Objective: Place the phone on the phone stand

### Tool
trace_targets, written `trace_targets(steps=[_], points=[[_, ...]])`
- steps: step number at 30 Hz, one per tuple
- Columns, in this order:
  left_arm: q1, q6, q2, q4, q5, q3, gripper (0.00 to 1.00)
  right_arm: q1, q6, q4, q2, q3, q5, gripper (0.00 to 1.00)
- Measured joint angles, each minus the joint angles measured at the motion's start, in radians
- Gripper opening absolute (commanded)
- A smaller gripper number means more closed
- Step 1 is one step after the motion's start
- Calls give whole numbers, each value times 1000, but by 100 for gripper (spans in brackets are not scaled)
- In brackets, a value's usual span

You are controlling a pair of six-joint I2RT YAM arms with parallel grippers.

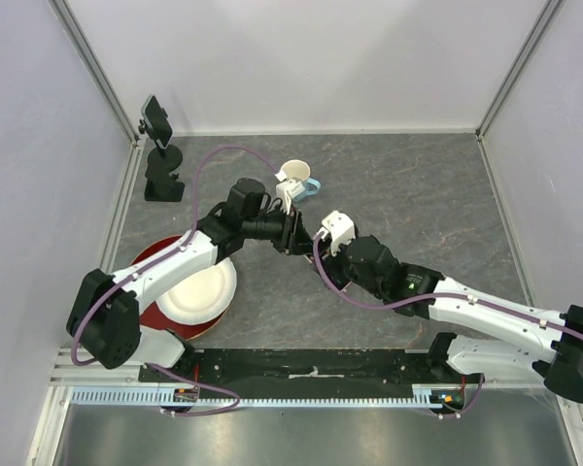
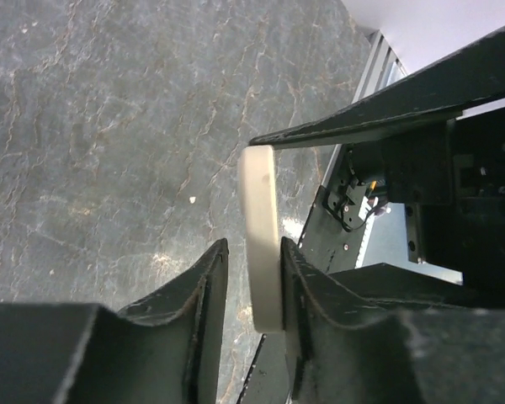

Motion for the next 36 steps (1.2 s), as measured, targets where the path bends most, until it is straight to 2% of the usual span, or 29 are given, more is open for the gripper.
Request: trace_targets(steps=[1, 2, 4, 5, 6, 7, 12, 15, 20, 26, 28, 33, 36], points=[[-8, 3, -4, 5, 0, 0, 8, 3, 5, 0, 0, 0, 8, 0], [-18, 5, -8, 9, 1, 0, 2, 7, 15, 5, 0, -3, 16, 0], [-41, 11, -14, 19, -9, 0, 2, 18, 35, 21, -2, -18, 40, 0], [-53, 18, -16, 21, -22, 0, 2, 23, 43, 25, -5, -27, 47, 24], [-62, 22, -17, 23, -30, -5, 2, 27, 55, 26, -11, -35, 57, 41], [-68, 22, -22, 26, -42, -14, 2, 31, 69, 24, -18, -45, 64, 63], [-92, 25, -111, -8, -148, -62, 2, 54, 139, 81, -41, -90, 47, 96], [-88, 50, -214, -83, -268, -74, 2, 50, 215, 165, -84, -150, 37, 98], [-21, 76, -402, -212, -522, -65, 2, 39, 303, 322, -122, -301, 15, 98], [83, 94, -469, -347, -755, 40, 2, 39, 330, 443, -67, -385, -5, 98], [158, 99, -448, -390, -778, 93, 2, 39, 331, 457, -57, -391, -7, 98], [459, 129, -348, -430, -779, 200, 2, 36, 331, 505, -68, -413, -8, 98], [558, 179, -299, -433, -798, 226, 2, 33, 331, 510, -95, -431, -13, 98]])
